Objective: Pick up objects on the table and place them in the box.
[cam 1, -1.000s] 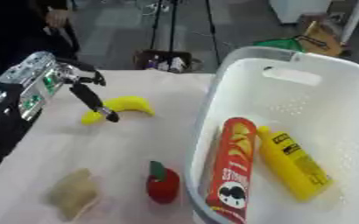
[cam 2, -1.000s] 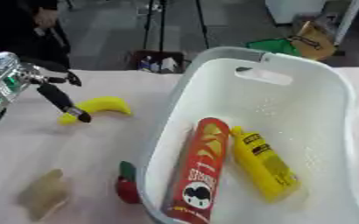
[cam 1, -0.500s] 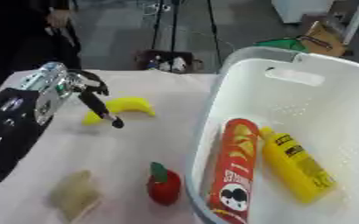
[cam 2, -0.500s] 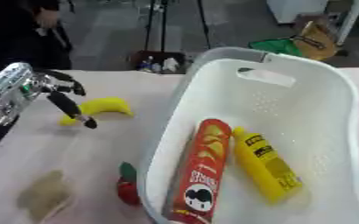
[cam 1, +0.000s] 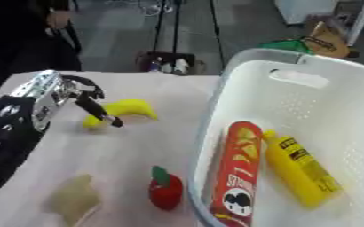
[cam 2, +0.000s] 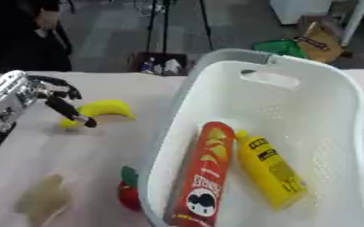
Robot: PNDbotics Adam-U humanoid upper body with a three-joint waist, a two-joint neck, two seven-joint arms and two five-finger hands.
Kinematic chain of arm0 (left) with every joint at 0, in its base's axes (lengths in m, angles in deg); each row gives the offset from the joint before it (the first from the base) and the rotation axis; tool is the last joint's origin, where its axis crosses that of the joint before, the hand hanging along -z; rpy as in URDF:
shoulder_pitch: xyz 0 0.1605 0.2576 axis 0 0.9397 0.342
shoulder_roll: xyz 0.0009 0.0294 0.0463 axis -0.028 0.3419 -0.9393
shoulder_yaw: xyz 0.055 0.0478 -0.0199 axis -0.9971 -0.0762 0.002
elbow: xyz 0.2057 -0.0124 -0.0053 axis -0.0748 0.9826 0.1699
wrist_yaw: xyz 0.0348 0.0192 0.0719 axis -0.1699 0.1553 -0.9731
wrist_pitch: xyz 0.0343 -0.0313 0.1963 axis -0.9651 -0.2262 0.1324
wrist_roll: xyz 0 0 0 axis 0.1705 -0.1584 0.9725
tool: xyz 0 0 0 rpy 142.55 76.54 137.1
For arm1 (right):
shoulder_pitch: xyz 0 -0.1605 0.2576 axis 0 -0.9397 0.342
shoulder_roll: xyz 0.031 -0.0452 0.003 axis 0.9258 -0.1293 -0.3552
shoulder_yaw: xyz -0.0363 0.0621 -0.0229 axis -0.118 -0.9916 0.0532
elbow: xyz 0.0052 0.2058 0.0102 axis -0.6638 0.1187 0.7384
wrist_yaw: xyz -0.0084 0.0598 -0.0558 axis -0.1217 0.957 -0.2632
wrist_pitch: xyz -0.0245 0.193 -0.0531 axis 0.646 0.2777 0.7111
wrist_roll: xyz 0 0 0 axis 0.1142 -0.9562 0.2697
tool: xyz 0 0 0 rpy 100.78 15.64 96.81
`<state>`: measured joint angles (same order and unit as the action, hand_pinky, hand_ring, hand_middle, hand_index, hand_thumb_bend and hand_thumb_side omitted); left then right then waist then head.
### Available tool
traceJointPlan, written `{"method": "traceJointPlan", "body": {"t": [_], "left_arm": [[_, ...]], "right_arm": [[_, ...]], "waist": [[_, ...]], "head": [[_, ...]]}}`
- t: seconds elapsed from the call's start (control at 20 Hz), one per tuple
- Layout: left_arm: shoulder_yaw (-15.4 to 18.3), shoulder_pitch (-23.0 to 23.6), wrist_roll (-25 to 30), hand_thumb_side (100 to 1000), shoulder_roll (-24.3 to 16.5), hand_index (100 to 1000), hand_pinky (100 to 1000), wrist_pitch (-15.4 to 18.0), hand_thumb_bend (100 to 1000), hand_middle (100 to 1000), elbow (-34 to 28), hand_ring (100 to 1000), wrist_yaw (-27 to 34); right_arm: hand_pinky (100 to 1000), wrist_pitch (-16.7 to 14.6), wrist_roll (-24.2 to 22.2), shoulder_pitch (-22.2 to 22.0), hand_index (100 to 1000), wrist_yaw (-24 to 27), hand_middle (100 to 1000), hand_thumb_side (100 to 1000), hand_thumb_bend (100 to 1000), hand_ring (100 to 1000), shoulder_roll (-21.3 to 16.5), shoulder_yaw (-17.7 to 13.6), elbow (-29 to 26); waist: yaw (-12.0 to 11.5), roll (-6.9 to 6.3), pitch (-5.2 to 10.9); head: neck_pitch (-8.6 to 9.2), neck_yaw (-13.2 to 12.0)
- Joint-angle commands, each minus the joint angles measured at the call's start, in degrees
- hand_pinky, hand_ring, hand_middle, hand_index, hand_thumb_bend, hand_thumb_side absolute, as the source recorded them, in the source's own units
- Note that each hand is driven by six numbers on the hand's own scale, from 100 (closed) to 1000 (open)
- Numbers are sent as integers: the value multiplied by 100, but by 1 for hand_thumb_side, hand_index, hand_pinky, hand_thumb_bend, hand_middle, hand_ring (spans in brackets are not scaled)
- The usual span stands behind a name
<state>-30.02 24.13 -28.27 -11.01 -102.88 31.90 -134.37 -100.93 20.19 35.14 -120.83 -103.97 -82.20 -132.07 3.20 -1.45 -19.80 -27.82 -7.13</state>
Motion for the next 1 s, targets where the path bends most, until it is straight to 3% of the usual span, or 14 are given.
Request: {"method": "traceJointPlan", "body": {"t": [0.05,1.0], "left_arm": [[99,-86,-139,685,-65,969,991,-2,684,912,24,974,-136],[565,-185,-763,709,203,930,981,182,625,890,869,958,-613]], "right_arm": [[754,-47,15,41,667,21,523,730,100,538,-66,-9,-97],[758,-68,15,54,669,37,523,729,100,540,-47,1,-97]], "waist": [[13,16,98],[89,20,48]], "head": [[91,-34],[159,-84]]}}
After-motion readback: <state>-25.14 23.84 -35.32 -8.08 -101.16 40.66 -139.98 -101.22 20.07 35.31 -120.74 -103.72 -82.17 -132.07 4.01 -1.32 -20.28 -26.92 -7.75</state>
